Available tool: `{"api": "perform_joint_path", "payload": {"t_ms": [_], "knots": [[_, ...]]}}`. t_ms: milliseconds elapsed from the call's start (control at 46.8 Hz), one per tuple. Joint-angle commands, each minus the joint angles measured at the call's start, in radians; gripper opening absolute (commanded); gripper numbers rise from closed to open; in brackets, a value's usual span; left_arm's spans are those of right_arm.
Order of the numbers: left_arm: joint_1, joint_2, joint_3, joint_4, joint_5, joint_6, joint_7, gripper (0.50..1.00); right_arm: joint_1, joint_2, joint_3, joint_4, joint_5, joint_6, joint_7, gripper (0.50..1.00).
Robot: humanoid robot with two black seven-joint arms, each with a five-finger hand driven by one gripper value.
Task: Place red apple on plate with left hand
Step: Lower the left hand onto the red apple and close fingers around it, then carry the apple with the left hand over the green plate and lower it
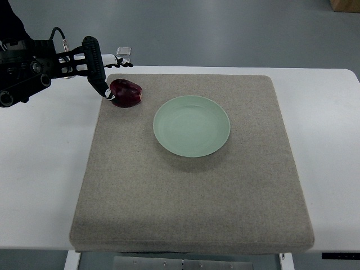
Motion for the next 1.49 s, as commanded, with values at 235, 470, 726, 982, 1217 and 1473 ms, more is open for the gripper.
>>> {"api": "perform_joint_path", "payload": {"t_ms": [235,470,726,982,1217,1473], "knots": [[0.009,-0.013,0.0,-0.014,0.0,0.002,0.001,1.0,0.001,0.0,0.0,0.0,0.0,0.0,0.0,0.93],[0.011,-0.015,0.02,-0.014,0.0,0.011,0.001,0.984,-0.001,0.0,0.0,0.0,0.0,0.0,0.0,0.93],[0.031,-0.027,0.023,-0.014,0.002,0.019,0.001,0.947,-0.001,0.0,0.0,0.0,0.0,0.0,0.0,0.93],[0.054,-0.042,0.023,-0.014,0.002,0.054,-0.001,0.859,0.001,0.0,0.0,0.0,0.0,0.0,0.0,0.93],[0.063,-0.044,0.029,-0.012,0.011,0.076,0.001,0.675,0.001,0.0,0.0,0.0,0.0,0.0,0.0,0.93],[0.067,-0.047,0.029,-0.014,0.095,0.091,0.001,0.5,-0.001,0.0,0.0,0.0,0.0,0.0,0.0,0.93]]}}
